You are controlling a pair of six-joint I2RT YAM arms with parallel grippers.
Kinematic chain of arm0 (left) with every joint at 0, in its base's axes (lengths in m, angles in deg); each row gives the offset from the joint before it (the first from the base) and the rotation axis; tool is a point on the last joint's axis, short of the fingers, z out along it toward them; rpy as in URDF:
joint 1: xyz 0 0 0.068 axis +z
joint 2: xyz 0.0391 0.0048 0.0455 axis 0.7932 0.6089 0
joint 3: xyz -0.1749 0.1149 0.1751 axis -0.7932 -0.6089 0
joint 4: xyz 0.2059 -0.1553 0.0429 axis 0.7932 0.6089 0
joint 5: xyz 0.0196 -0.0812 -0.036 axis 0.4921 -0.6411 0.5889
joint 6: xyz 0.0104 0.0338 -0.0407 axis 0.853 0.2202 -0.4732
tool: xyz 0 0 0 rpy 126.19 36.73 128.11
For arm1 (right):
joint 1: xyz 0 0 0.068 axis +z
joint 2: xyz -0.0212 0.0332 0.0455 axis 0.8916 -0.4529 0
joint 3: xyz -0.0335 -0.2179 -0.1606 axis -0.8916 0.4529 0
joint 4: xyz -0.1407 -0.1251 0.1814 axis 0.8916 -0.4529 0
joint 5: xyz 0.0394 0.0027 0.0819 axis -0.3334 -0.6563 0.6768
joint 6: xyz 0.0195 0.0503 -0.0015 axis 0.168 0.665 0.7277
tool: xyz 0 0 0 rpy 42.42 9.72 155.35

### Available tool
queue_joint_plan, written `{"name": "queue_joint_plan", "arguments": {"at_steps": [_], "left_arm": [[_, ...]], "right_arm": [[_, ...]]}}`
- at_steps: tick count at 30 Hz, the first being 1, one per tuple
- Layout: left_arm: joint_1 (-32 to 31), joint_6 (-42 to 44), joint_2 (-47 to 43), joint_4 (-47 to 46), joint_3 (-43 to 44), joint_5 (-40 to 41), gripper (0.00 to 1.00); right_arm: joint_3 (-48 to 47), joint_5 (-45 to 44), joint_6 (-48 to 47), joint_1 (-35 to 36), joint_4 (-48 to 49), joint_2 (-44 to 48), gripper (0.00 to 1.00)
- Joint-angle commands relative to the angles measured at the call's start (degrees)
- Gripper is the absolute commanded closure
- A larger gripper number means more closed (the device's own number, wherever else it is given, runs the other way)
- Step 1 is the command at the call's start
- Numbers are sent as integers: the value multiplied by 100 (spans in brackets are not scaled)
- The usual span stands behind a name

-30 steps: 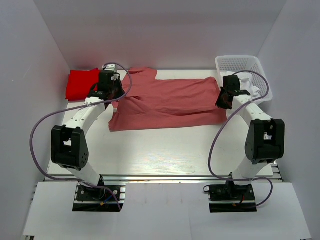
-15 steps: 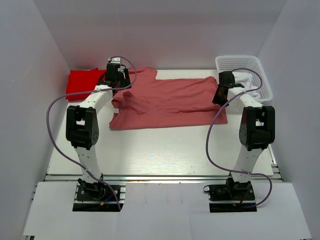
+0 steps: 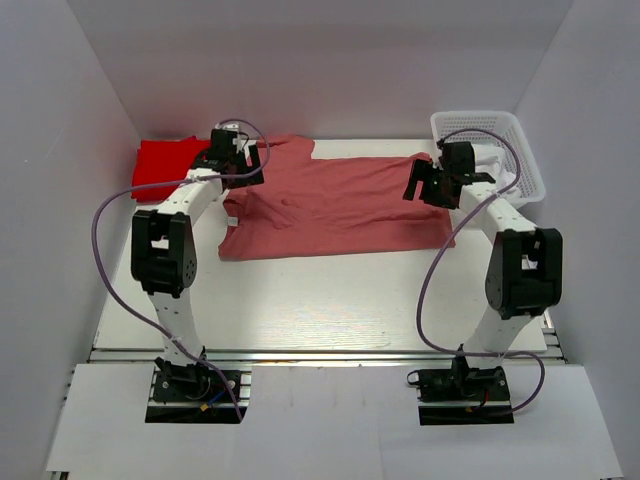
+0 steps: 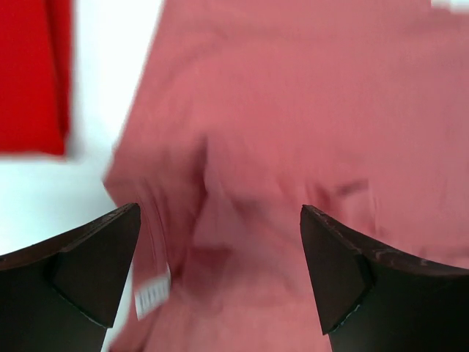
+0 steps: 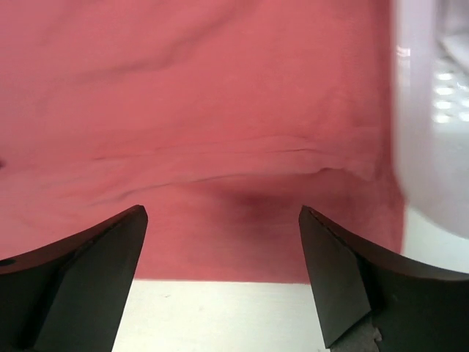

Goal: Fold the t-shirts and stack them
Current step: Fold the flattened tshirt in 1/3 of the way

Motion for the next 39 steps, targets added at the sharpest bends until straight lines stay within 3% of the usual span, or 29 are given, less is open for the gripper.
{"name": "queue_joint_plan", "arguments": {"at_steps": [1,4,6,15,20,23,30,35,39], "left_arm": [[-115,-116,-866,-131,-612,-737,0],[-116,-247,-1200,-807,-1446,-2113,0],[-116,-300,-1254,-1317,-1957,-2408,0],[7,-547,-640,-1196,-2344,-1961,0],[7,-547,-586,-932,-2573,-1575,0],[7,-547,-769,-870,-2871,-1451,0],[7,-669,-1297,-651,-3635,-1337,0],[7,-1459,-2647,549,-4444,-865,0],[-98,-2032,-4026,1519,-5323,-677,0]], "right_arm": [[436,899,-162,147,693,547,10],[762,1163,-48,243,1000,547,10],[789,1208,-13,270,1001,381,10],[482,884,531,253,1931,-691,10],[-212,558,743,253,1520,-1650,10],[-49,689,849,253,1431,-1756,10],[1224,767,857,288,1616,-827,10],[2500,1111,1068,428,1565,141,10],[3748,1076,990,639,1063,1677,10]]}}
